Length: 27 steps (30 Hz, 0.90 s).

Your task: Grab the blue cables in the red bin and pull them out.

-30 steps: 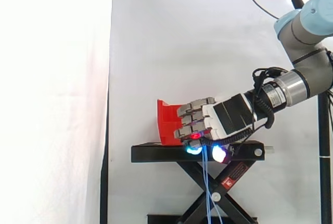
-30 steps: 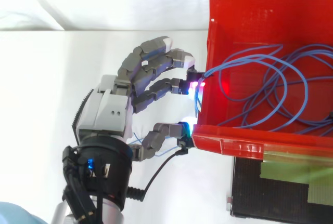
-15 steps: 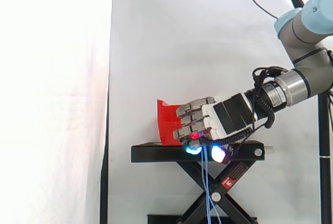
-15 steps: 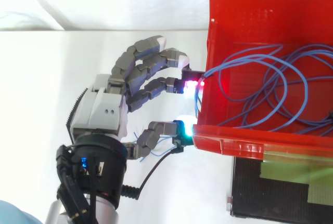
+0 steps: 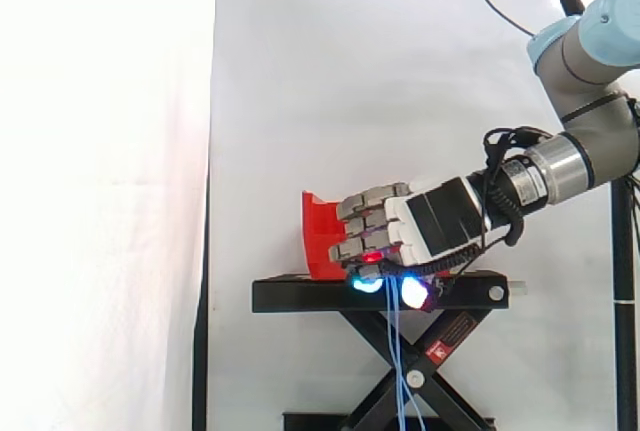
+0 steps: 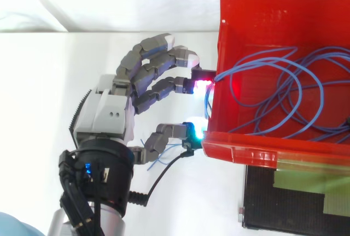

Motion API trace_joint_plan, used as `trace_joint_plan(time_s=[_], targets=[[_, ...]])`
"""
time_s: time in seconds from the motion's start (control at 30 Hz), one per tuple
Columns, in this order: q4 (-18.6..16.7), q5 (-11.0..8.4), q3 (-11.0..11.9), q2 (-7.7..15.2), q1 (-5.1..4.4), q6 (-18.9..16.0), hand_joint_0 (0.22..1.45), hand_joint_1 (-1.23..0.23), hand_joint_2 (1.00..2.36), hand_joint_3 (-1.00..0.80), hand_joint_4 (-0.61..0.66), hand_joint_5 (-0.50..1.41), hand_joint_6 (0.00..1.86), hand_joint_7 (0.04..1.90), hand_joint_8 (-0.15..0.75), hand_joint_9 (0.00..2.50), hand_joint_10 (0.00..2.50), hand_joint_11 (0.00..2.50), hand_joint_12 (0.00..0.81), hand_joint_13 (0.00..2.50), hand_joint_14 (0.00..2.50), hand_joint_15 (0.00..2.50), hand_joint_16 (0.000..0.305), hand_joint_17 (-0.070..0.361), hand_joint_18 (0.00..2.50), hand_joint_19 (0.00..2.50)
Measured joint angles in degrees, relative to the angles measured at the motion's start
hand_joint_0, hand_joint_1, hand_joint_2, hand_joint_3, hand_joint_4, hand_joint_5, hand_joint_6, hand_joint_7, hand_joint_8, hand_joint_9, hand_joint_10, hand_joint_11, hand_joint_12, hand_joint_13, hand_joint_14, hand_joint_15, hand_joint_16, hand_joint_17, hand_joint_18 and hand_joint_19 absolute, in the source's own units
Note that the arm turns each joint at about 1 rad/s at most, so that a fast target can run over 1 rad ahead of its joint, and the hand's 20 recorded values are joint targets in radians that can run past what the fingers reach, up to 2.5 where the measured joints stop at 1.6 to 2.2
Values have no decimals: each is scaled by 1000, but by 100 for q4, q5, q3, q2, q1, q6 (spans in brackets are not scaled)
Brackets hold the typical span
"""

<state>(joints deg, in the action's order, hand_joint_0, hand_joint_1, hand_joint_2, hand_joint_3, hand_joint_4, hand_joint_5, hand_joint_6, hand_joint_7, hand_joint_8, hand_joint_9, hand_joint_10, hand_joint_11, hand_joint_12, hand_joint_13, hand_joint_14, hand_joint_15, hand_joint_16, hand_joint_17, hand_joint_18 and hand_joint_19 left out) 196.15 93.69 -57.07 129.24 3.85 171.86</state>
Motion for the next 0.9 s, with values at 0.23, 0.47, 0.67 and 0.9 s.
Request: trace_joint_plan(time_s=[0.23, 0.47, 0.67, 0.9], targets=[[-128, 0, -1, 3, 13, 98, 790, -847, 1000, -1000, 159, 873, 6, 870, 240, 627, 19, 450, 339, 823, 29, 849, 44, 100, 431, 657], [-168, 0, -4, 2, 17, 110, 790, -846, 1000, -1000, 165, 873, 6, 874, 241, 624, 19, 449, 339, 820, 29, 836, 44, 99, 435, 656], [-169, 0, -6, 3, 23, 108, 791, -846, 1000, -1000, 160, 876, 6, 875, 242, 629, 19, 450, 340, 824, 28, 839, 44, 99, 436, 656], [-165, 0, -6, 3, 24, 109, 791, -846, 1000, -1000, 159, 880, 6, 875, 244, 633, 17, 451, 340, 824, 28, 839, 44, 99, 438, 657]])
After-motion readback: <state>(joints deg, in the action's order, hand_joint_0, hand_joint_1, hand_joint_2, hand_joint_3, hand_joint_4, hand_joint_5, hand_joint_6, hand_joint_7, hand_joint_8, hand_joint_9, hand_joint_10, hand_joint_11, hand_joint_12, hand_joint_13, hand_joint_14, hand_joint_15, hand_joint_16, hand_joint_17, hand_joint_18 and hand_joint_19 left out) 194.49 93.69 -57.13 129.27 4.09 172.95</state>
